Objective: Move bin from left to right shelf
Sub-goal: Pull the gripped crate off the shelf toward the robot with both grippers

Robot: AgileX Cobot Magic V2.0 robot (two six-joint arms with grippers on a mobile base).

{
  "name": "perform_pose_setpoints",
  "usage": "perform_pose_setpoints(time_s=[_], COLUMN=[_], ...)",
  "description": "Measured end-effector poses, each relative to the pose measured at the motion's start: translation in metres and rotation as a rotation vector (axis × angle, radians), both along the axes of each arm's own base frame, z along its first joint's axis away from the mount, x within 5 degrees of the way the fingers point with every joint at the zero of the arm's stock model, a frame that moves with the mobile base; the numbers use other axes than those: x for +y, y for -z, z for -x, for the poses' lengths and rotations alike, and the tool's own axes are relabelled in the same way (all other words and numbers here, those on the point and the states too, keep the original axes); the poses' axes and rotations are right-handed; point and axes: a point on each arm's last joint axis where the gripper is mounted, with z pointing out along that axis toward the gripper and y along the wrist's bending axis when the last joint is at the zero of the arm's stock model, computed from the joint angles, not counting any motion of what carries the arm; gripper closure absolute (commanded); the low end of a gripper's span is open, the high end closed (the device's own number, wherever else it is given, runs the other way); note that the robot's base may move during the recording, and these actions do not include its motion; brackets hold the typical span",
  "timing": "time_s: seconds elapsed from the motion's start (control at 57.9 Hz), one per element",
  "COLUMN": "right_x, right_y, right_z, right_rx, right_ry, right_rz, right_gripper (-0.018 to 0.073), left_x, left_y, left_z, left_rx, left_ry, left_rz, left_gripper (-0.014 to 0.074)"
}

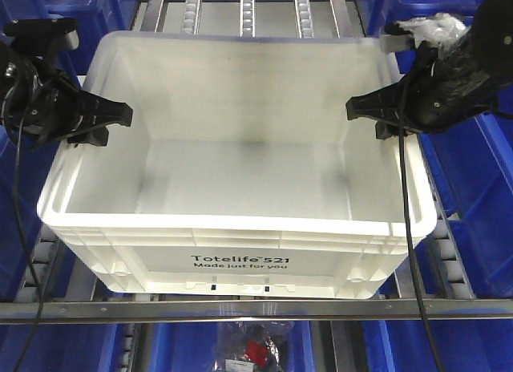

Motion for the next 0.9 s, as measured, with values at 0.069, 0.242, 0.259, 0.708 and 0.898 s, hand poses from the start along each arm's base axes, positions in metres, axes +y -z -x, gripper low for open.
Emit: perform_pose_setpoints(time_s=[0.069,0.242,0.259,0.708,0.898], right_x=[0.003,0.009,0.01,0.011,0.004], right_y=[-0.009,-0.019,-0.02,-0.023,-0.023], right_z=[0.01,0.027,0.029,0.081,0.097], right_rx=[-0.009,0.007,0.008,-0.04,-0.047], right_ry=[0.026,0.059,0.057,0.015,0.015], right_rz=[0.013,0.035,0.034,-0.017,-0.027], right_gripper=[0.0561,0.0561,0.0561,0.0561,0.0561], left_x=[-0.003,-0.005,-0.005,0.01,0.005], left_y=[-0.006,-0.017,-0.018,-0.029,-0.03], left_z=[0.008,0.028,0.029,0.084,0.105], left_rx=[0.001,0.014,0.014,-0.006,-0.02], left_ry=[-0.013,-0.078,-0.081,-0.092,-0.059], left_rz=[-0.012,-0.013,-0.012,0.023,0.051], left_gripper=[0.0603,0.0603,0.0603,0.0603,0.0603])
